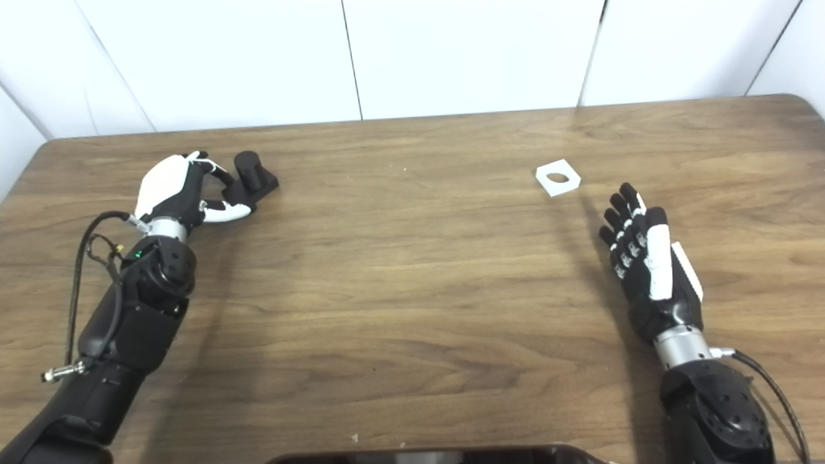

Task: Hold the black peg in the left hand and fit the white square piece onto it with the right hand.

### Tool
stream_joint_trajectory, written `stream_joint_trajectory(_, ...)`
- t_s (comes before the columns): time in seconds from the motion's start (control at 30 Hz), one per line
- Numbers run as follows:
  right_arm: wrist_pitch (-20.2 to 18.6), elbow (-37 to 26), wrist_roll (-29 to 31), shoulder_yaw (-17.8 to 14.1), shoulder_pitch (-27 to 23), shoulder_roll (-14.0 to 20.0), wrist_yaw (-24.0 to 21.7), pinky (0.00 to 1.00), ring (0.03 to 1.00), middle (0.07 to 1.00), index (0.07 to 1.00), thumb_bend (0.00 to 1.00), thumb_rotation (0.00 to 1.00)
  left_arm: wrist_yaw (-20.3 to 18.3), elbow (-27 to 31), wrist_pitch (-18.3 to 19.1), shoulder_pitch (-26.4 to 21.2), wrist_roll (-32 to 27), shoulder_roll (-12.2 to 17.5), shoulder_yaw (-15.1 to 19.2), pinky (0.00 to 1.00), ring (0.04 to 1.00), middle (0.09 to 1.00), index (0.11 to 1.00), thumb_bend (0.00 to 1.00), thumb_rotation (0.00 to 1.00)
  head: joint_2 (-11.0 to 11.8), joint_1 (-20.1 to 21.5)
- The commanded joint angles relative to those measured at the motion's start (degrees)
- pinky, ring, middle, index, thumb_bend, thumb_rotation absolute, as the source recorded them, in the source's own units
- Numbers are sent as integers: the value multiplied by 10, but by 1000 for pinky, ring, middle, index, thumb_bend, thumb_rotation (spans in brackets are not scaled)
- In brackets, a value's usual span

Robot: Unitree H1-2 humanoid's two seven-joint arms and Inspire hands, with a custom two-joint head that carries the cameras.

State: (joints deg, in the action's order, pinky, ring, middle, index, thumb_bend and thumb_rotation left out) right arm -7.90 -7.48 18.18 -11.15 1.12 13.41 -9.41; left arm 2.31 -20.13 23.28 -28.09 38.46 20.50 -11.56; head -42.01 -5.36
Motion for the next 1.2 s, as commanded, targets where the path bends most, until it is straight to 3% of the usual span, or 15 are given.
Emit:
stream_joint_trajectory(0.0, 12, -16, 5, -5, -16, 7, -3, 1000, 1000, 1000, 1000, 651, 1000, 2, 10, 0, -24, 6, 17, 2, 1000, 1000, 956, 579, 564, 176, -1, 1)
stream_joint_trajectory(0.23, 4, -24, 7, -7, -18, 10, -2, 1000, 1000, 1000, 1000, 630, 1000, 3, 7, -2, -24, 2, 12, 2, 1000, 1000, 955, 568, 541, 110, -1, 1)
stream_joint_trajectory(0.43, 2, -24, 9, -9, -20, 9, -1, 1000, 1000, 1000, 1000, 621, 1000, 2, 10, -1, -22, 0, 10, 1, 1000, 1000, 956, 564, 541, 184, -1, 1)
stream_joint_trajectory(0.57, 2, -25, 7, -9, -20, 8, 1, 1000, 1000, 1000, 1000, 616, 1000, -4, 18, 10, -18, 9, 12, -7, 1000, 1000, 949, 573, 530, 161, -2, 3)
stream_joint_trajectory(0.7, 0, -26, 6, -8, -19, 9, 1, 1000, 1000, 1000, 1000, 616, 1000, -5, 37, 13, -8, 2, 5, -2, 1000, 1000, 945, 498, 505, 74, -3, 3)
stream_joint_trajectory(1.17, -3, -26, 4, -4, -18, 9, -2, 1000, 1000, 1000, 1000, 622, 1000, -57, 153, 25, 37, -1, -10, -15, 1000, 1000, 955, 492, 501, 68, -5, 7)
